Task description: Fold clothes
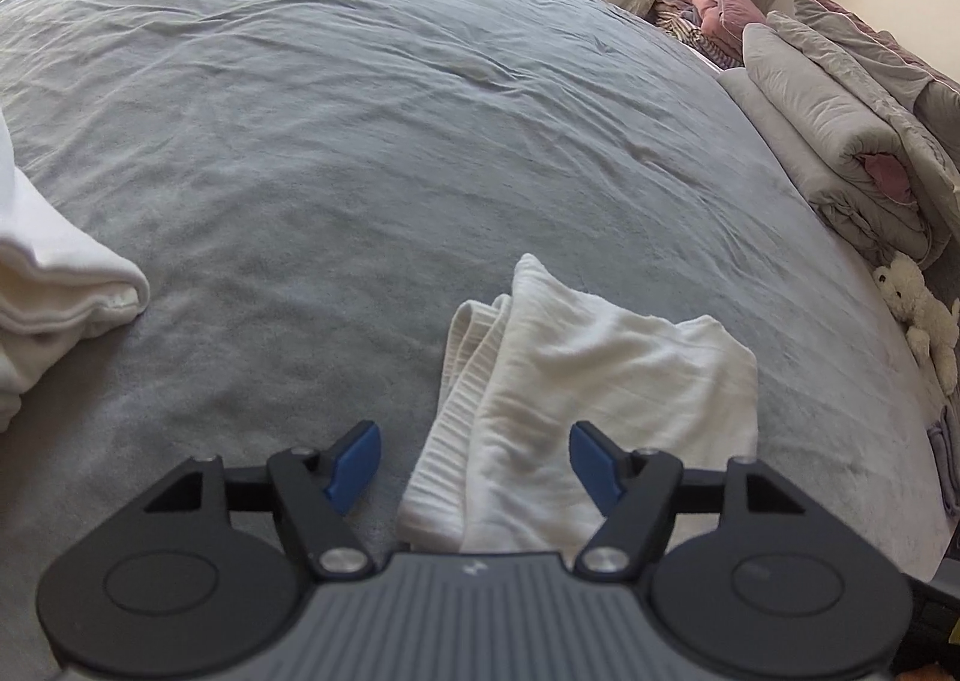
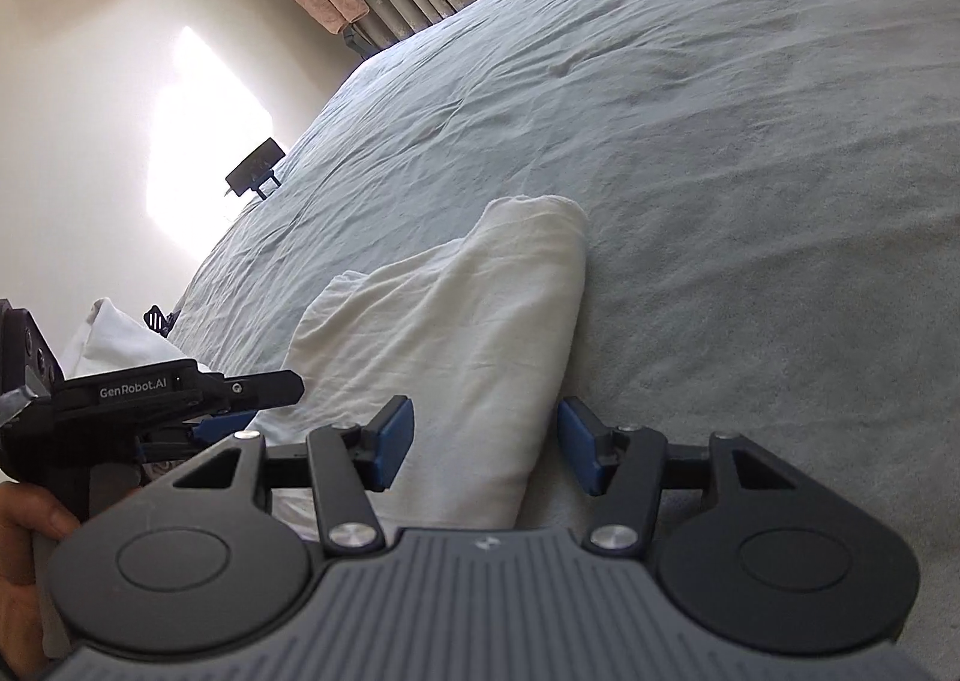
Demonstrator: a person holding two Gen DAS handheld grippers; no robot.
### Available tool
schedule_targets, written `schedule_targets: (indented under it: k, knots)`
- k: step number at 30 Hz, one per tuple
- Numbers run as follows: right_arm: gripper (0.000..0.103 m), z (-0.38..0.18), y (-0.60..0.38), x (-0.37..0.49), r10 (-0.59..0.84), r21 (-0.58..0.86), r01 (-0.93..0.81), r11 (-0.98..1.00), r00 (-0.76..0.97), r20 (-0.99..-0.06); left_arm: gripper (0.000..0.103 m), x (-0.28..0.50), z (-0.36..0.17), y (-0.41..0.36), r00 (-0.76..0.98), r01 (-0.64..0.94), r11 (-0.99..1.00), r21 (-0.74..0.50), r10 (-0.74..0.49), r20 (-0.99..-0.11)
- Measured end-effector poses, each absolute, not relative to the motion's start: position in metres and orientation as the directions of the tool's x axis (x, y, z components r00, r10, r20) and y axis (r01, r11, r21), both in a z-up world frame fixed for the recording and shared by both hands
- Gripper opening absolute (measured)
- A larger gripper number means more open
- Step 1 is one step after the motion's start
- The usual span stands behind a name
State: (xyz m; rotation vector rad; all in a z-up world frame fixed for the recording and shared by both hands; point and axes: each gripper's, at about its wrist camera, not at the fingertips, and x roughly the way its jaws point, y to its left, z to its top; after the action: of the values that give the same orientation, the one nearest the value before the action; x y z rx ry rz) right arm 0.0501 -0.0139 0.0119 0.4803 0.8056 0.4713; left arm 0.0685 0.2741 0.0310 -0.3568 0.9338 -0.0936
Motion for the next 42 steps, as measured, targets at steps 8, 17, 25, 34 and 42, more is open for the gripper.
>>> schedule_targets:
  k: [8, 17, 25, 34, 42]
  knots:
    - [0.057, 0.006, -0.008, 0.053, 0.542, 0.570, -0.195, 0.798, 0.647, -0.537, 0.035, 0.070, 0.021, 0.278, 0.600, -0.141, 0.901, -0.410, -0.251, -0.759]
    - [0.016, 0.021, -0.002, 0.053, 0.496, 0.506, -0.206, 0.838, 0.676, -0.545, 0.016, 0.064, 0.029, 0.284, 0.626, -0.170, 0.869, -0.465, -0.269, -0.732]
    - [0.014, 0.061, -0.024, 0.046, 0.443, 0.352, -0.282, 0.892, 0.695, -0.566, 0.017, 0.051, 0.039, 0.259, 0.604, -0.077, 0.838, -0.539, -0.391, -0.695]
    - [0.014, 0.077, -0.111, 0.028, 0.291, 0.200, -0.211, 0.957, 0.709, -0.642, 0.070, 0.044, 0.039, 0.209, 0.569, 0.045, 0.827, -0.560, -0.482, -0.667]
    - [0.022, 0.036, -0.140, 0.040, 0.265, 0.206, -0.168, 0.964, 0.647, -0.715, 0.087, 0.050, 0.031, 0.162, 0.531, 0.076, 0.804, -0.589, -0.533, -0.659]
